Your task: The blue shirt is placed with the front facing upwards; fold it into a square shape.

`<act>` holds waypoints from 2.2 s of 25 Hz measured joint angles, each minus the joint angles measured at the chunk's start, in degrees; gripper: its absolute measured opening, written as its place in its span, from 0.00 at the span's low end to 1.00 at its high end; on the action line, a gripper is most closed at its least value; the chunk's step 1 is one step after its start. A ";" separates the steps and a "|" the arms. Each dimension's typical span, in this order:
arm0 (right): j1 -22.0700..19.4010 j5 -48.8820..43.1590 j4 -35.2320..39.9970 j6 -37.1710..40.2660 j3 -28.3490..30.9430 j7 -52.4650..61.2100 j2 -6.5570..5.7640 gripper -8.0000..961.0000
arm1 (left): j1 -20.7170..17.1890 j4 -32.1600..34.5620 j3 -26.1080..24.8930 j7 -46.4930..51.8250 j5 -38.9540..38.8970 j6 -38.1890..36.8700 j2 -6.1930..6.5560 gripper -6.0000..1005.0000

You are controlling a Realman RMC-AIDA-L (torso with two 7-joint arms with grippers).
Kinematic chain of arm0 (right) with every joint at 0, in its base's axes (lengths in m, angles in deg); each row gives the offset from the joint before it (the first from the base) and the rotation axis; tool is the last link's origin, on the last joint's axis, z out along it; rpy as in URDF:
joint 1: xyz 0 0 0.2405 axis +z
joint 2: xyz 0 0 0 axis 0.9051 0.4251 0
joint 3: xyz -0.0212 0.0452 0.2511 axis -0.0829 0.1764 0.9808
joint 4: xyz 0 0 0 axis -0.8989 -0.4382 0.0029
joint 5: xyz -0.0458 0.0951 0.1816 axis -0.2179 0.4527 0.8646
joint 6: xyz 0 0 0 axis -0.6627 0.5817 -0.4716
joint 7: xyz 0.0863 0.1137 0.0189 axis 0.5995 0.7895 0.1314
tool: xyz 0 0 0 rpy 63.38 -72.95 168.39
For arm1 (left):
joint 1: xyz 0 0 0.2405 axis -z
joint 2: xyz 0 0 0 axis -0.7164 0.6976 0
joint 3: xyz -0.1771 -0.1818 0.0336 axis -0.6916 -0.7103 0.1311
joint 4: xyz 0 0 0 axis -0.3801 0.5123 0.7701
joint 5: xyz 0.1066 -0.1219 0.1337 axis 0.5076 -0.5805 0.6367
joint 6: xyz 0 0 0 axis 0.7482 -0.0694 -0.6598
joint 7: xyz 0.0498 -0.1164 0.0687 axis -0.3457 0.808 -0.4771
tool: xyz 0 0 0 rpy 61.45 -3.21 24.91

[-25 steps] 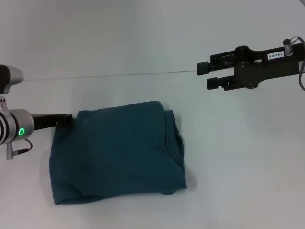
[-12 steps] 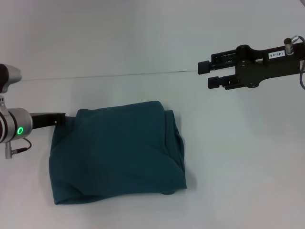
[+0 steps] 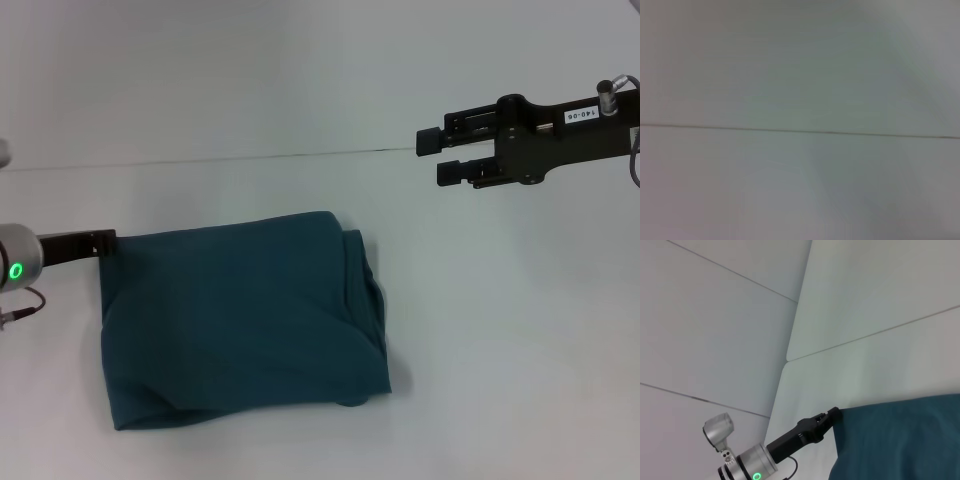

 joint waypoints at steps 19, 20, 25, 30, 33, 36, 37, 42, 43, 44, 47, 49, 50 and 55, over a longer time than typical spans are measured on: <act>-0.43 -0.02 -0.10 0.00 0.00 -0.41 0.03 0.70 | 0.55 1.80 -0.10 0.06 -0.17 0.63 0.10 0.05; -0.44 -0.02 -0.10 0.00 0.00 -0.41 0.06 0.70 | 0.56 1.77 -0.08 -0.03 -0.16 0.75 0.09 0.06; -0.53 0.01 -0.09 -0.01 0.00 -0.36 0.07 0.70 | -0.19 2.13 -0.03 0.02 -0.05 0.23 0.25 0.10; -0.49 0.01 -0.09 -0.07 0.00 -0.35 0.11 0.70 | -3.37 6.63 -0.77 2.48 0.13 -0.08 -0.09 0.14; -0.43 0.01 -0.09 -0.09 0.00 -0.30 0.11 0.70 | -6.68 13.23 -0.64 6.07 -0.24 -3.44 -1.35 0.17; -0.47 0.01 -0.09 -0.09 0.00 -0.27 0.07 0.70 | -8.19 17.25 -0.98 9.50 -0.56 -12.70 -1.68 0.23; -0.48 0.01 -0.09 -0.10 0.00 -0.28 0.05 0.70 | -8.31 17.59 -1.09 10.81 -0.57 -15.92 -1.51 0.27; -0.37 -0.16 -0.01 0.01 -0.11 -0.51 0.00 0.70 | -8.65 17.61 -2.91 19.81 -0.63 -28.70 -1.17 0.45; -0.35 -0.20 0.07 0.14 -0.15 -0.53 -0.02 0.70 | -8.61 17.55 -3.83 20.81 -0.83 -31.11 -1.20 0.49; -0.35 -0.22 0.17 0.27 -0.19 -0.53 -0.05 0.70 | -8.54 17.49 -4.51 21.18 -1.19 -32.74 -1.20 0.52; -0.42 -0.25 0.41 0.40 -0.37 -0.56 -0.16 0.70 | -8.50 17.38 -6.56 21.33 -4.26 -37.57 -1.13 0.58; -0.44 -0.34 0.50 0.74 -0.66 -0.73 -0.35 0.70 | -8.78 17.54 -7.14 21.16 -6.85 -39.68 -0.82 0.58; -0.34 -0.66 0.51 1.03 -1.07 -0.94 -0.49 0.70 | -8.90 17.57 -7.35 21.14 -8.03 -40.89 -0.55 0.58; 3.18 -8.08 0.75 0.75 -7.49 -2.00 -0.59 0.70 | -8.98 18.01 -10.44 21.16 -10.58 -46.31 0.29 0.58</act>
